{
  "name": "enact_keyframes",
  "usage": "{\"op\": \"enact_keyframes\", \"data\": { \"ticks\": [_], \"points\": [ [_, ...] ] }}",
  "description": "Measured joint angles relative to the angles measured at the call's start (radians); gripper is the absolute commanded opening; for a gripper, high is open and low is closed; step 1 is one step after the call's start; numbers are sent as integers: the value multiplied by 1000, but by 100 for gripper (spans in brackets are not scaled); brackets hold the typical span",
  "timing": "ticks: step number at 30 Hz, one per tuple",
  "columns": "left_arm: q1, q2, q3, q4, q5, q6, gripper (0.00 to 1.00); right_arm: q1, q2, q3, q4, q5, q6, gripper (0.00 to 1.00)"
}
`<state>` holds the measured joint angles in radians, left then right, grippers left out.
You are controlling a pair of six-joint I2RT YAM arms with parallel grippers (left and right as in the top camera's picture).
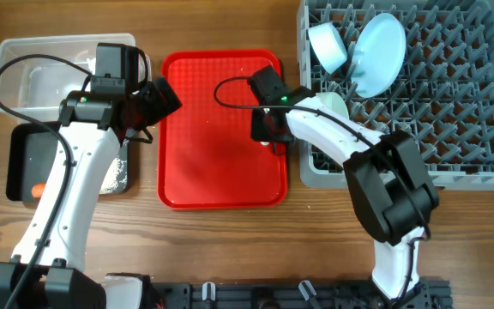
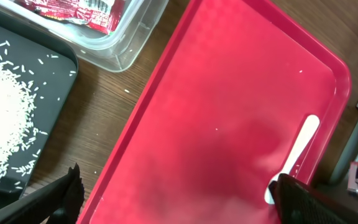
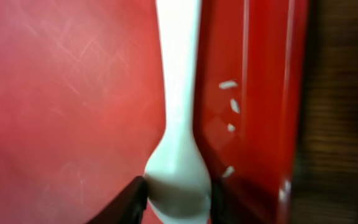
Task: Sort waste into correct bins and load items into the dishwasher rack
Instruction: 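Reach the right gripper to the white spoon and grasp it, then carry the white spoon into the rack and release it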
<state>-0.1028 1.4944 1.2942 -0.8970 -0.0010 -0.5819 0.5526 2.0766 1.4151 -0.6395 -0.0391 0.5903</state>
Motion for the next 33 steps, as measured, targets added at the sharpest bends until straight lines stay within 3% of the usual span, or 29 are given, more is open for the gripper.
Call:
{"op": "enact_keyframes", "data": {
  "ticks": [2, 5, 13, 15, 18, 22, 27, 33],
  "points": [
    [0, 0, 0, 0, 0, 0, 100, 0, 2, 1, 5, -25, 8, 23],
    [0, 0, 0, 0, 0, 0, 100, 0, 6, 2, 9, -65, 12, 4],
    [0, 0, 0, 0, 0, 0, 100, -2, -11, 2, -15, -122, -35, 4],
    [0, 0, 0, 0, 1, 0, 100, -2, -108, 2, -56, -125, -82, 4],
    [0, 0, 0, -1, 3, 0, 100, -2, -391, 22, -100, -87, -118, 5],
    [0, 0, 0, 0, 4, 0, 100, -34, -652, 49, -225, 129, -105, 4],
    [0, 0, 0, 0, 4, 0, 100, -211, -637, 11, -356, 394, 131, 4],
    [0, 0, 0, -1, 4, 0, 100, -416, -607, -105, -359, 448, 649, 4]
  ]
}}
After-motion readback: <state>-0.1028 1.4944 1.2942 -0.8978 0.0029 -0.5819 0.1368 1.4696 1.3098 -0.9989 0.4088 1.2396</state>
